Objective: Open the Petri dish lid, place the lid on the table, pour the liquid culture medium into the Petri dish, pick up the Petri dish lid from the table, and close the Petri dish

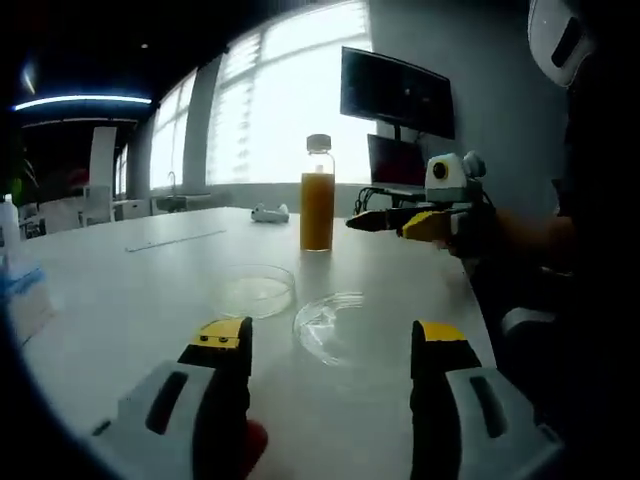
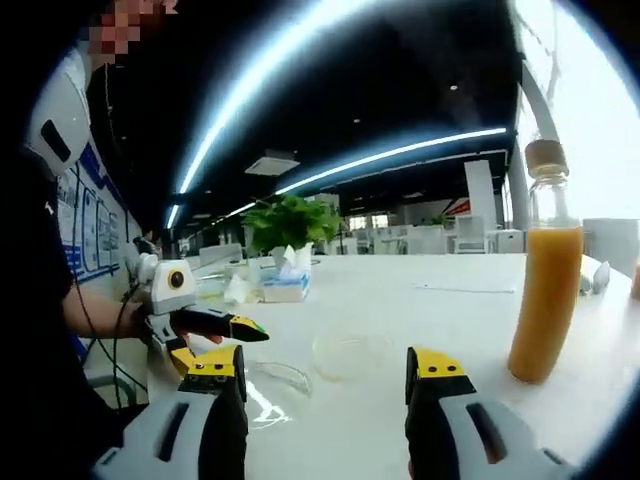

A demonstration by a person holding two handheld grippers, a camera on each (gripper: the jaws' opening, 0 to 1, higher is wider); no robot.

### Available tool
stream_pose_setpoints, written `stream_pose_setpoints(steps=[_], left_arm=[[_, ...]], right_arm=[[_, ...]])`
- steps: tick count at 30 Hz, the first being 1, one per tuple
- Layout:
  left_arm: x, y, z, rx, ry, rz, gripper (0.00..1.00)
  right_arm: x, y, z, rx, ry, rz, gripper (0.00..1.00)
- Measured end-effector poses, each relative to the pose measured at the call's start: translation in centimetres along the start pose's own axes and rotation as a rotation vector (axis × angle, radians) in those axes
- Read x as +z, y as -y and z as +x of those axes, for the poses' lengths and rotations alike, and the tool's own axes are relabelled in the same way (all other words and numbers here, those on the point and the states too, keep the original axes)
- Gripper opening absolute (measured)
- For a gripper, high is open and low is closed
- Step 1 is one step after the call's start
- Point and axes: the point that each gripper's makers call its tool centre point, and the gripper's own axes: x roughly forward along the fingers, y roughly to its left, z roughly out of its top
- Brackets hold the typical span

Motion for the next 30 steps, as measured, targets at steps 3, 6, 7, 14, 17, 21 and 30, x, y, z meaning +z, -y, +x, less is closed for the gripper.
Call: stream_pose_setpoints(steps=[3, 6, 7, 14, 17, 21, 30], left_arm=[[0.2, -0.4, -0.2, 0.036, 0.015, 0.046, 0.53], [0.4, -0.6, -0.3, 0.036, 0.038, 0.009, 0.53], [0.5, -0.9, -0.4, 0.043, 0.046, 0.001, 0.53], [0.5, -1.0, -0.3, 0.056, 0.049, 0.000, 0.52], [0.4, -1.2, -0.3, 0.073, 0.046, 0.010, 0.51], [0.6, -1.6, -0.6, 0.096, 0.057, -0.001, 0.51], [1.0, -1.8, -0.7, 0.095, 0.079, -0.037, 0.49]], right_arm=[[1.5, 1.8, -0.6, -0.091, 0.028, 0.015, 0.56], [2.6, 3.5, -1.1, -0.172, 0.046, 0.029, 0.56], [2.9, 3.9, -1.3, -0.192, 0.052, 0.038, 0.56], [5.4, 6.6, -2.0, -0.317, 0.093, 0.036, 0.55], [6.2, 7.7, -1.9, -0.351, 0.087, 0.033, 0.55], [7.6, 8.9, -1.9, -0.393, 0.107, 0.025, 0.55], [10.6, 12.5, -2.2, -0.573, 0.131, -0.043, 0.51]])
